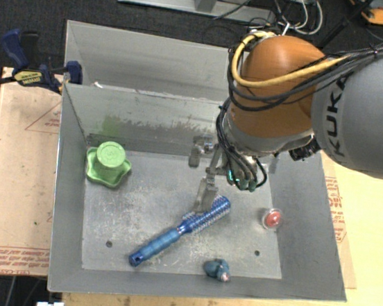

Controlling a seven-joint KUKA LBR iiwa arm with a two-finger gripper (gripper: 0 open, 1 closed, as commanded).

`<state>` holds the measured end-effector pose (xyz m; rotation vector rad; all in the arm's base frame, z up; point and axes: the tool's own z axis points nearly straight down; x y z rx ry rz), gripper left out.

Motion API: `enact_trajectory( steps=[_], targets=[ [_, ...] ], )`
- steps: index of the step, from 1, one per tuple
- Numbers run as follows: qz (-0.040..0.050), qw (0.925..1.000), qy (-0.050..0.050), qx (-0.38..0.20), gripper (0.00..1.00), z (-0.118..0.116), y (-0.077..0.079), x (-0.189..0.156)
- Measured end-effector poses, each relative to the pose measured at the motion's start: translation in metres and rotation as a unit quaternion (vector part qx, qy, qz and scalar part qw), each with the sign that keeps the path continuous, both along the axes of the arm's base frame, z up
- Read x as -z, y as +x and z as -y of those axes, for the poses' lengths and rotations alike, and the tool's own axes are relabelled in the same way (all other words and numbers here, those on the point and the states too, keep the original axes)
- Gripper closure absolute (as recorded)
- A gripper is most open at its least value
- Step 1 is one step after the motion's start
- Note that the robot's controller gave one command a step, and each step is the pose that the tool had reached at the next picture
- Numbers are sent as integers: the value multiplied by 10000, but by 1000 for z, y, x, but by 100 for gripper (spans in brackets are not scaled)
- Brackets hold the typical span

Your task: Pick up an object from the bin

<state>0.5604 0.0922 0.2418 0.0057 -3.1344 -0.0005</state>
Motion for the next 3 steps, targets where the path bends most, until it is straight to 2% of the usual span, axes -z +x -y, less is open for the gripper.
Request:
enact_trajectory(
  steps=[1,2,3],
  targets=[
    [-6,9980,1,-638,0,12,-33,147],
    [24,9999,4,155,0,5,-54,173],
    [32,9999,6,168,100,5,-54,172]
  ],
)
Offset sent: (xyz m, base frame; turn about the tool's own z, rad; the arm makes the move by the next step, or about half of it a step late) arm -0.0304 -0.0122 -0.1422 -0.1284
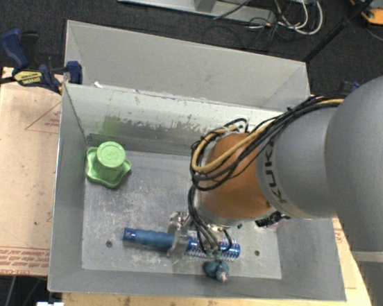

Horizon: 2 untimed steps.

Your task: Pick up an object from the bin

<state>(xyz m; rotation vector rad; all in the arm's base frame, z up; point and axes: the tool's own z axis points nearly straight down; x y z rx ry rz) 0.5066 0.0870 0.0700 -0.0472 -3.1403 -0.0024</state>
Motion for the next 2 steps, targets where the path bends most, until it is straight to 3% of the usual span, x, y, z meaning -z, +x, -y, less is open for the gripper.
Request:
enact_trajectory(
  steps=[1,2],
  targets=[
    [46,10000,6,-30,100,-9,-2,-113],
    [56,9994,-13,-327,100,36,7,-187]
  ],
)
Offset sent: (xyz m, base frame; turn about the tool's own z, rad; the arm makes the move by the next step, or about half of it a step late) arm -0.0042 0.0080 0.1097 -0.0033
